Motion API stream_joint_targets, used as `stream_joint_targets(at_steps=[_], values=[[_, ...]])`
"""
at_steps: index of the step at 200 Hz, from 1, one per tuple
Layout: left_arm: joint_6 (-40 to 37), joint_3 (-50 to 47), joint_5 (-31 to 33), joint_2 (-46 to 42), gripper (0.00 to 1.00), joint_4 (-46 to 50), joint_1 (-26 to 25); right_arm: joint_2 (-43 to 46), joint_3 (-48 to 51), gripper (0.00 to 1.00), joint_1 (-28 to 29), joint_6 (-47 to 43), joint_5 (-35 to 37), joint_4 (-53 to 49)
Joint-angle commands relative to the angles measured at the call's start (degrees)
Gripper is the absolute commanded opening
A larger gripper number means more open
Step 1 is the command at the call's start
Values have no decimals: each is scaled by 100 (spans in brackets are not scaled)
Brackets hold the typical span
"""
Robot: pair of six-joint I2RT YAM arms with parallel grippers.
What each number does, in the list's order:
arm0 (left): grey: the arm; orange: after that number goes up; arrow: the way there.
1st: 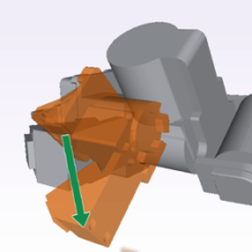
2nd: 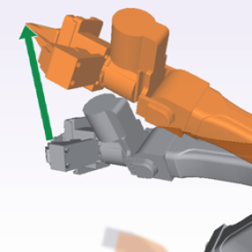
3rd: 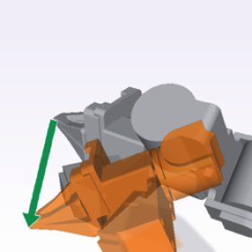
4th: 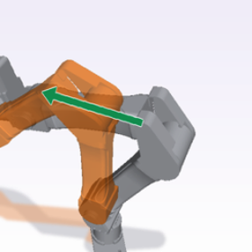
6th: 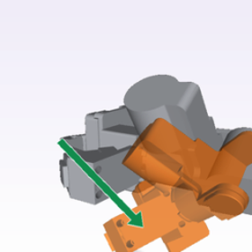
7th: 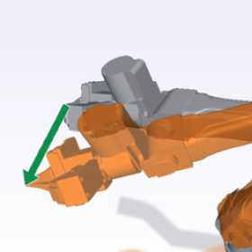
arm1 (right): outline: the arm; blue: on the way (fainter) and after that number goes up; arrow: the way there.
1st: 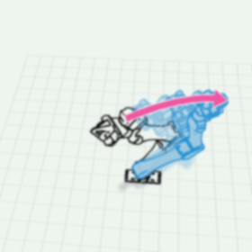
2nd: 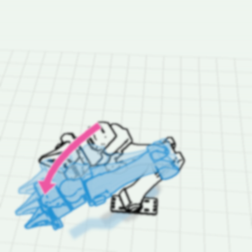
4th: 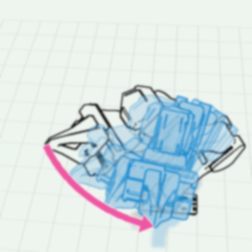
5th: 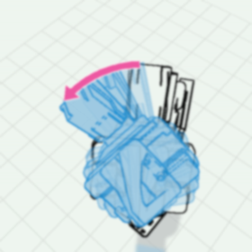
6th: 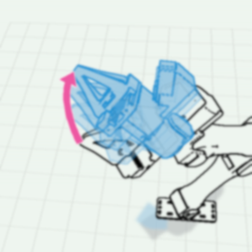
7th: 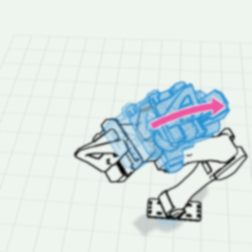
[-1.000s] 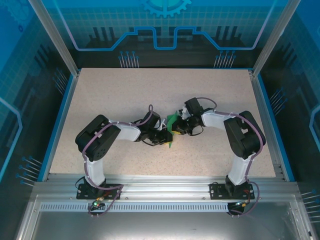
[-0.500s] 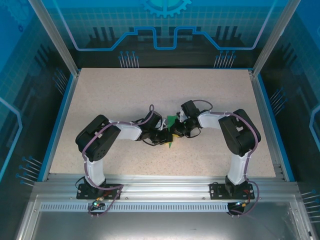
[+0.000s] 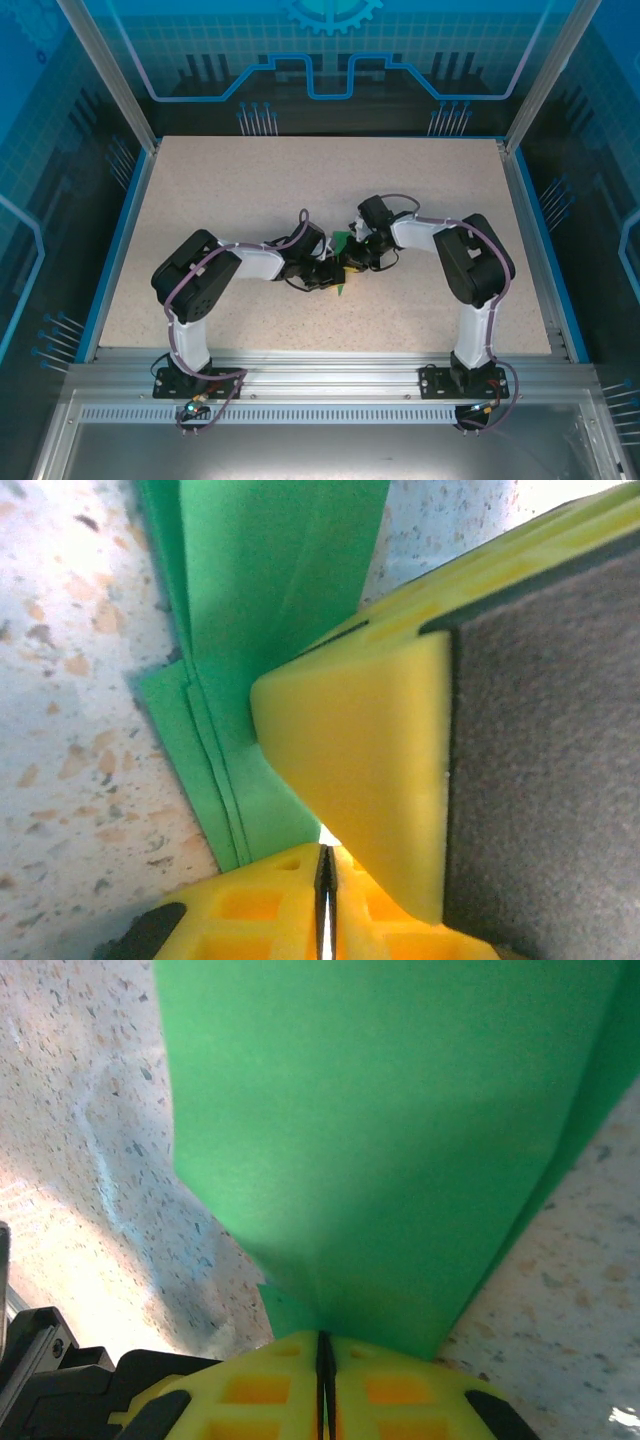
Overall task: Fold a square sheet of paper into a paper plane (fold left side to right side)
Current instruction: Fold the wing for the fifth time at the center of the table.
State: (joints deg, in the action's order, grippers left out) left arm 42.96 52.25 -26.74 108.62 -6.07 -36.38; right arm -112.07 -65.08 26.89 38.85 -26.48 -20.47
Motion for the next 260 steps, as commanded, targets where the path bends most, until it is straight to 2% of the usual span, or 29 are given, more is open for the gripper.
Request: stream_joint_targets(at_steps=[1,260], values=[[-200,-222,486,371,14,1090,-26,-298,-288,11,-289,-270,745,171],[-227,-295,464,301,14,1066,-24,-1382,-2077,12,-1259,-919,739,-564]])
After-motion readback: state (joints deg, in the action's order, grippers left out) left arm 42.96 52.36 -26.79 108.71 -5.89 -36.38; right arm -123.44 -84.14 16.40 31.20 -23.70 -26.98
